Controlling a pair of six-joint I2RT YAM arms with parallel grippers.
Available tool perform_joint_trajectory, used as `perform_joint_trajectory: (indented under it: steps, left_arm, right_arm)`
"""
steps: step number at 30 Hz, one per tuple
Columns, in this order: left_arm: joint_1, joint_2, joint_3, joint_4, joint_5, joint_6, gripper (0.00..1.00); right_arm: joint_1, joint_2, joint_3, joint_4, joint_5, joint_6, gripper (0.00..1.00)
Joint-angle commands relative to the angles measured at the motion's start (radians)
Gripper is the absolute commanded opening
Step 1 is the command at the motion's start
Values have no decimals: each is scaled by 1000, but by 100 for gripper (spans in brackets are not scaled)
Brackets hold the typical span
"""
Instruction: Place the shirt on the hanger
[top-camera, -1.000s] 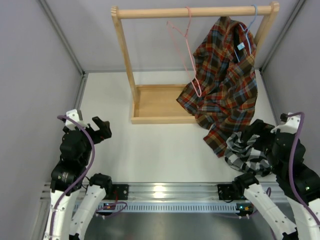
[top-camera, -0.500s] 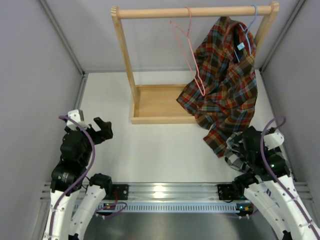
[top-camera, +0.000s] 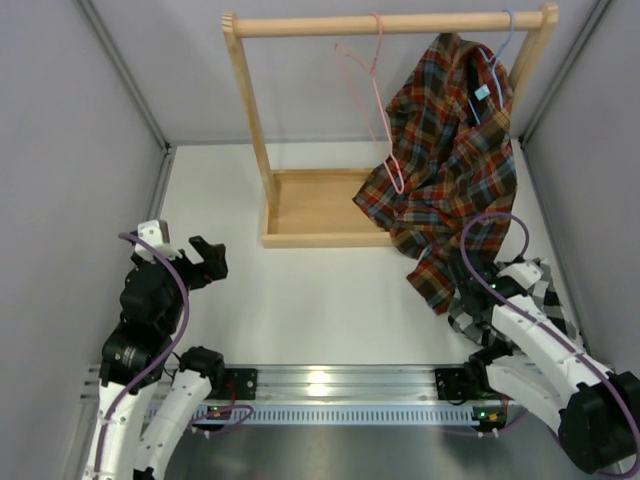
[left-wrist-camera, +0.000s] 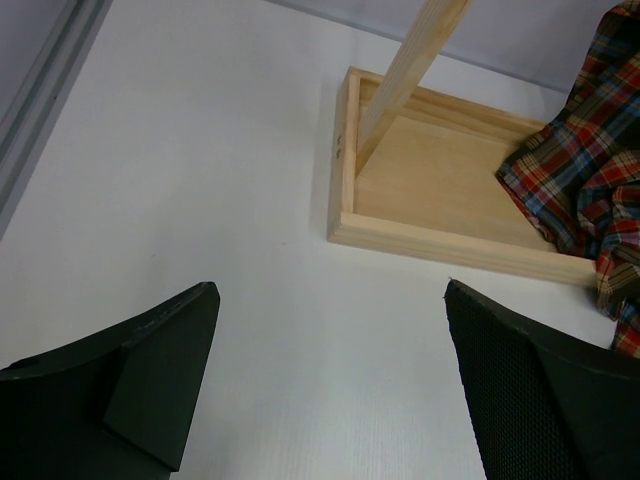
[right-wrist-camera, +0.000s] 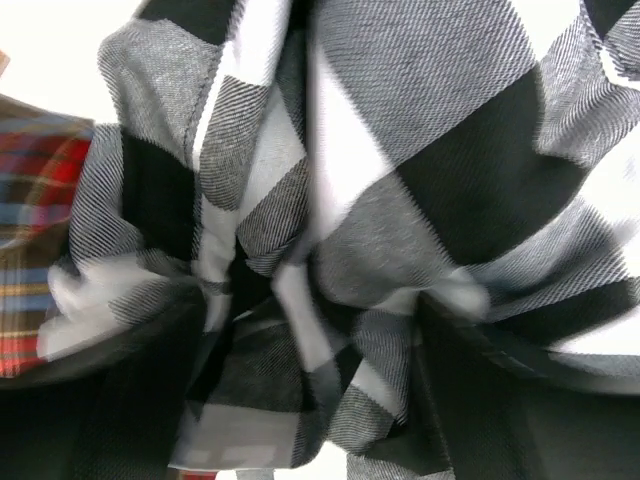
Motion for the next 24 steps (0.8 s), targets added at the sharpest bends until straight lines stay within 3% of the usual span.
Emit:
perform_joint_trajectory:
  steps: [1, 2, 3, 5, 7, 15, 21, 24]
  left_arm:
    - [-10, -11, -5, 56, 1, 1, 98]
    - [-10, -14, -5, 56, -1, 0, 98]
    - [-11, -13, -5, 56, -1, 0, 98]
    - [-11, -15, -5, 56, -1, 0, 98]
    - [-14, -16, -5, 54, -2, 3, 98]
    - [-14, -16, -7, 54, -24, 4, 98]
    - [-14, -7, -4, 53, -40, 3, 98]
    - [-14, -4, -2, 53, -50, 4, 98]
  right_arm:
    - [0, -23, -63, 125, -25, 53, 70]
    - [2, -31, -71, 137, -41, 53, 63]
    - [0, -60, -77, 142, -42, 52, 46]
    - [0, -114, -81, 140, -41, 23, 27]
    - [0, -234, -74, 139, -52, -32, 0]
    - [2, -635, 112, 64, -190, -341, 0]
    - [0, -643, 347, 16, -346, -523, 0]
    - [2, -515, 468, 16, -605, -629, 0]
